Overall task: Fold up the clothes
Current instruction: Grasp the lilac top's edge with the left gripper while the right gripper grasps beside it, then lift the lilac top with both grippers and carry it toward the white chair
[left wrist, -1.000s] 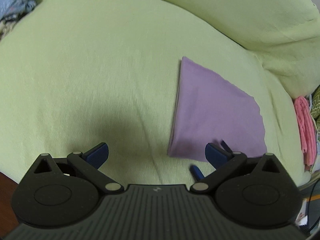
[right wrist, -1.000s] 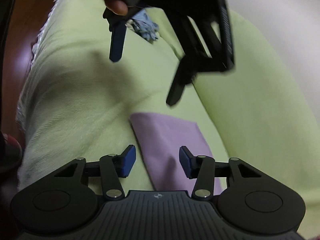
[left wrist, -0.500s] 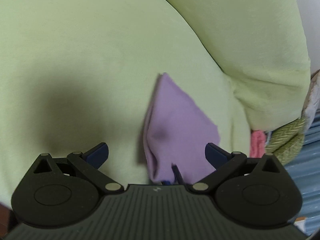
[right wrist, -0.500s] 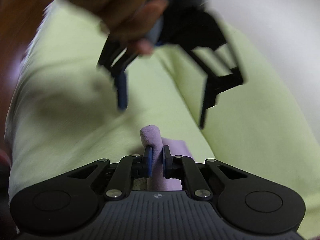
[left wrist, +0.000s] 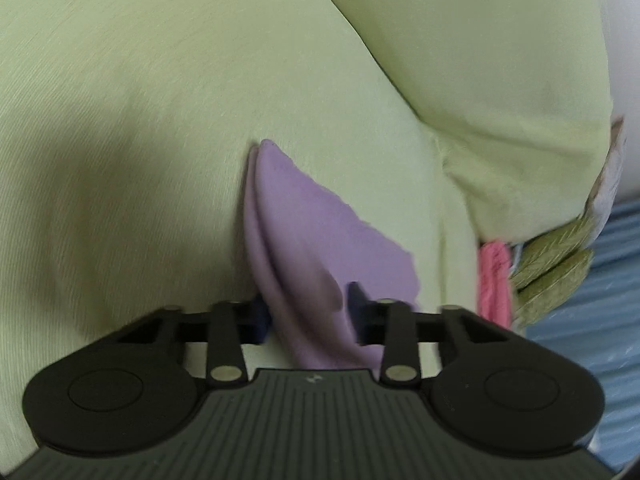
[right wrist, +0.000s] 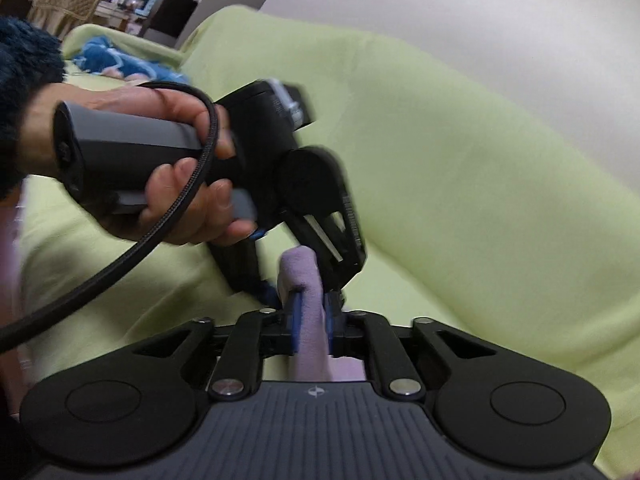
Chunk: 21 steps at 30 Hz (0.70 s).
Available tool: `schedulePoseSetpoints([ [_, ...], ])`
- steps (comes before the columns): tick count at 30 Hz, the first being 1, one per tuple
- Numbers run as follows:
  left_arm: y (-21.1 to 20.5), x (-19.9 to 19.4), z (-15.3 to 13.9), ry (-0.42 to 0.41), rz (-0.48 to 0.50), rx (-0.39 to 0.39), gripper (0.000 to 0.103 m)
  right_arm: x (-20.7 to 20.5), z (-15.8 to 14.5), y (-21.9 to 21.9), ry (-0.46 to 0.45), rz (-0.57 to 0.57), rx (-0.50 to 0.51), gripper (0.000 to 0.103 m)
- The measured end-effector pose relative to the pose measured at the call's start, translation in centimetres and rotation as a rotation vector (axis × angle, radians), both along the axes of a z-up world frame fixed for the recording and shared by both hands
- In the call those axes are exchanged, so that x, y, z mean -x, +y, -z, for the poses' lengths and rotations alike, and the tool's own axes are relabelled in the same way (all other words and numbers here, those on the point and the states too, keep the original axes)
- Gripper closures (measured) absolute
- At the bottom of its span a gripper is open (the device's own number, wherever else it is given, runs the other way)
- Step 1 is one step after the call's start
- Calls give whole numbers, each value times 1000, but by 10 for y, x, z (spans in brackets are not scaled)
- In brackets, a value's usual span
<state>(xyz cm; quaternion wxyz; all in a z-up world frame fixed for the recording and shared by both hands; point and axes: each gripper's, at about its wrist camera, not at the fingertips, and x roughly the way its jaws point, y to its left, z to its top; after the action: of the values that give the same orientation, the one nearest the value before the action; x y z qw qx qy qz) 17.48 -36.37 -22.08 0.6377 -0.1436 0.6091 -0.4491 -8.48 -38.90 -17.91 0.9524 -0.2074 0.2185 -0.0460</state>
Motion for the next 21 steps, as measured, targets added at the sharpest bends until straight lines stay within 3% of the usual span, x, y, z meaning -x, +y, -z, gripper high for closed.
schedulePoseSetpoints([
  [1,-2,3,-1,-35,15,-8,85,3,-2,-9,22,-6,-61,61],
  [2,-4,5,-3,-62,27,-11,85,7,-5,-23,34,3,-139,57],
  [5,-7,10,-5,-106,44,-19,85,22,-17,-78,48,88,-425,55],
  [10,-7,15,-6,-141,54,-22,85,58,3,-212,42,421,-962,51],
  [13,-5,14,-5,-141,54,-20,85,72,30,-261,83,442,-1217,51],
  [16,-3,12,-3,-129,52,-14,85,70,43,-280,110,410,-1330,52],
  [21,-2,8,2,-112,57,0,85,48,58,-300,139,333,-1388,58],
])
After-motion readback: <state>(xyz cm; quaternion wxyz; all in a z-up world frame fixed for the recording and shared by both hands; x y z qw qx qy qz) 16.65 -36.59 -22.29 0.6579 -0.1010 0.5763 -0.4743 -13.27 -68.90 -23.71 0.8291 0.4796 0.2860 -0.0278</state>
